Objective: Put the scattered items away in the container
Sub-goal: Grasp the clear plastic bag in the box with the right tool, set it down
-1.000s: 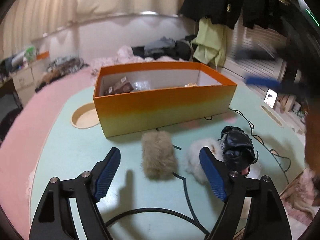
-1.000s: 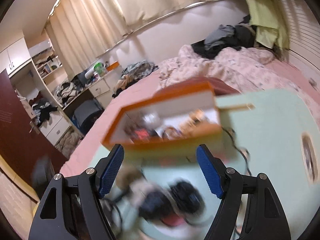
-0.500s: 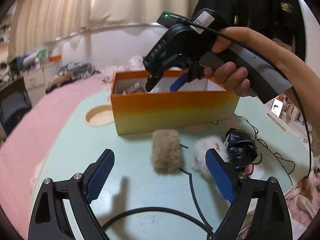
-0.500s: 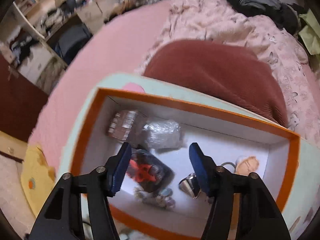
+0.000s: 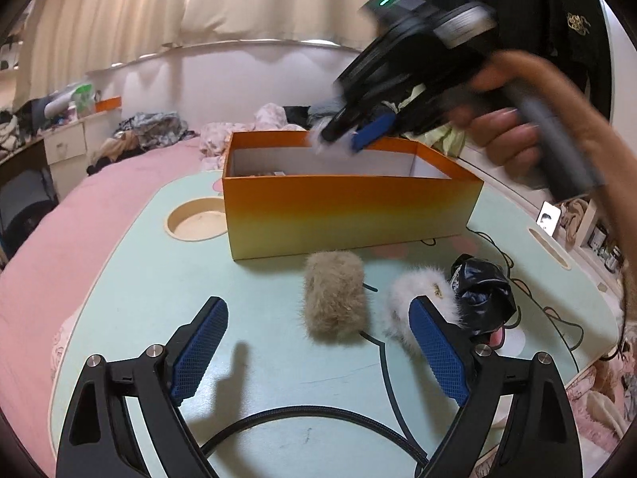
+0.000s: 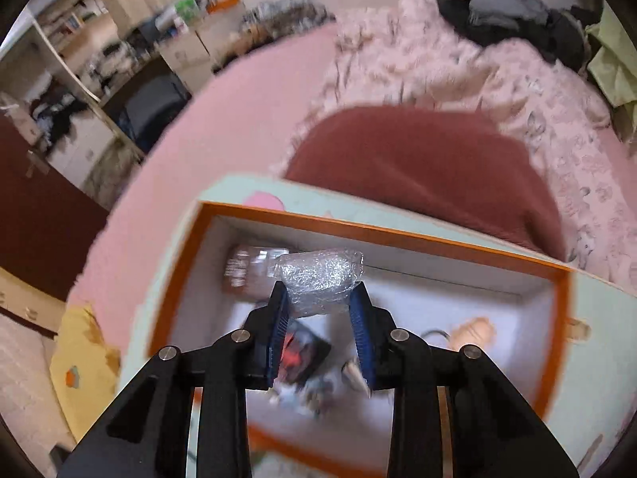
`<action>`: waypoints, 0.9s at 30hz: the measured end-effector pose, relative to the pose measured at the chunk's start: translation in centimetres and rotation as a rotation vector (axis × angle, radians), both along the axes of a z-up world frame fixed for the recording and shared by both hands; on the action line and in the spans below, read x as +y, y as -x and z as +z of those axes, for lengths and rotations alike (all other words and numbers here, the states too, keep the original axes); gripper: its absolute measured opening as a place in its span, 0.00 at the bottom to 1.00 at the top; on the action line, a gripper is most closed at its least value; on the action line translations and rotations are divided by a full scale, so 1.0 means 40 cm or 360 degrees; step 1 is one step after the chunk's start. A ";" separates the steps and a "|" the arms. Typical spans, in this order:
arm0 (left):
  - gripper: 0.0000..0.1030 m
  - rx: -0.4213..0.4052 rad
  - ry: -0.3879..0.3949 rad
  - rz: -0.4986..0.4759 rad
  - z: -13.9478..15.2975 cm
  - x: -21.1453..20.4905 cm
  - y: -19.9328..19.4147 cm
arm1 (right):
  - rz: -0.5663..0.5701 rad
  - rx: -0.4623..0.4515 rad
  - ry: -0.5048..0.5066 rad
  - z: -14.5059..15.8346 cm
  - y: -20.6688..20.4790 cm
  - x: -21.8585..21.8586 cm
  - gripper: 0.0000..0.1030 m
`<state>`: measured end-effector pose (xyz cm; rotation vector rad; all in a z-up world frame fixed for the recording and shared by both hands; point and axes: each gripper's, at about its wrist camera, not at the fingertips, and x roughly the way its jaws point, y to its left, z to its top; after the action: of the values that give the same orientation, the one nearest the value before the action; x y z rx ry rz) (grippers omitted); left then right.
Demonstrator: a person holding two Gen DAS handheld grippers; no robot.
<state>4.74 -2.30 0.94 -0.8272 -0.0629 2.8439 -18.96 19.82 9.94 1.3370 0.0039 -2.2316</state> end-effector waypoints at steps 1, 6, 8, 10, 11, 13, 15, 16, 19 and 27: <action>0.89 -0.0002 -0.0002 0.0001 -0.001 -0.001 0.001 | 0.0009 0.0043 0.0013 0.025 -0.026 0.013 0.31; 0.89 -0.0019 -0.0018 0.0004 -0.008 -0.007 0.009 | 0.0023 0.0219 -0.0009 0.085 -0.212 0.124 0.31; 0.89 -0.0027 -0.0016 0.0005 -0.011 -0.005 0.009 | -0.0013 0.0214 -0.0041 0.047 -0.263 0.170 0.31; 0.89 -0.0038 -0.0015 0.0005 -0.014 -0.003 0.011 | -0.0076 0.0129 -0.0057 -0.020 -0.288 0.224 0.31; 0.89 -0.0042 -0.0014 0.0004 -0.015 -0.003 0.012 | -0.0113 0.0094 -0.0071 -0.048 -0.297 0.244 0.31; 0.89 -0.0049 -0.0009 0.0003 -0.017 -0.002 0.014 | -0.0202 0.0036 -0.0107 -0.116 -0.310 0.285 0.31; 0.89 -0.0052 0.0003 0.0002 -0.018 0.002 0.014 | -0.0227 -0.0047 -0.0104 -0.173 -0.317 0.299 0.31; 0.89 -0.0053 0.0009 0.0004 -0.019 0.003 0.015 | -0.0232 0.0000 -0.0113 -0.182 -0.325 0.295 0.31; 0.89 -0.0063 0.0031 0.0012 -0.021 0.007 0.016 | -0.0226 0.0154 -0.0270 -0.188 -0.335 0.235 0.31; 0.89 -0.0096 0.0062 0.0039 -0.006 0.002 0.024 | -0.0384 0.0421 -0.0400 -0.202 -0.361 0.186 0.71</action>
<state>3.80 -2.21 0.71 -0.9262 -0.0254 2.8514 -4.54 27.27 1.88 1.2081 0.2372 -2.6721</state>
